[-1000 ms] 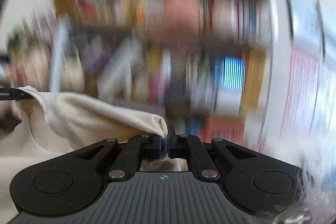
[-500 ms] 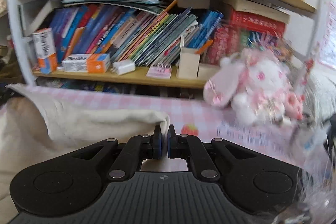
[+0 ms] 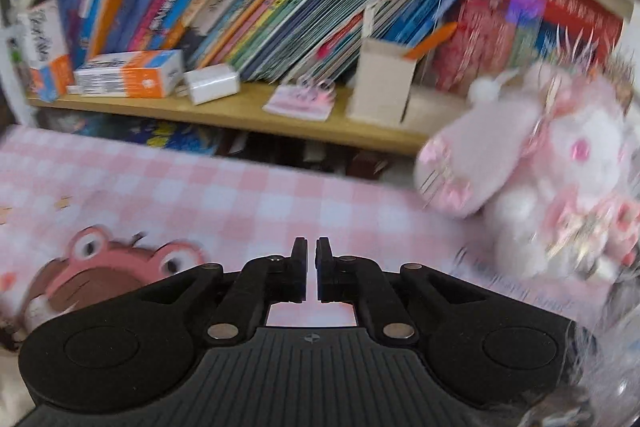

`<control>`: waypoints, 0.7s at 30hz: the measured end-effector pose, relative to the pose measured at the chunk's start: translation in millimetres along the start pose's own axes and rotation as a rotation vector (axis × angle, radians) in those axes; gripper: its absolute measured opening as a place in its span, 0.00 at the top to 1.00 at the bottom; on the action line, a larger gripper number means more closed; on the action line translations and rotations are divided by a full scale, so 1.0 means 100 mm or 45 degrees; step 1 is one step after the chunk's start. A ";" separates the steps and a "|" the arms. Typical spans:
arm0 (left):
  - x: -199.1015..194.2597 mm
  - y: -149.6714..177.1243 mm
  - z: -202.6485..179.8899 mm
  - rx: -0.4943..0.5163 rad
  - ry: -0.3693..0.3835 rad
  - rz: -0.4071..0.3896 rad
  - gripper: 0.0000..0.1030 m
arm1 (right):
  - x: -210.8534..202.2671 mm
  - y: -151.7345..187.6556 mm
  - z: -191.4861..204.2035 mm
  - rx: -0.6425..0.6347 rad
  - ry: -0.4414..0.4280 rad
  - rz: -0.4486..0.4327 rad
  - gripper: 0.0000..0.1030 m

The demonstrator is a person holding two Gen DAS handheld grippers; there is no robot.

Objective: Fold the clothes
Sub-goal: 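Lower the T-shirt onto the mat and open both tools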

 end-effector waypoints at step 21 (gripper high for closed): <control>-0.59 -0.11 -0.19 0.012 -0.016 -0.178 0.14 | -1.17 1.60 0.63 -0.398 -0.157 -0.043 0.41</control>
Point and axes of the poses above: each gripper's, at about its wrist camera, not at the fingertips, and x roughly the way its jaws point, z to its left, y to its underside, the point moved 5 cm from there along x, roughly the way its jaws point, and after that the axes turned 3 degrees about x, right-handed, at the moved point
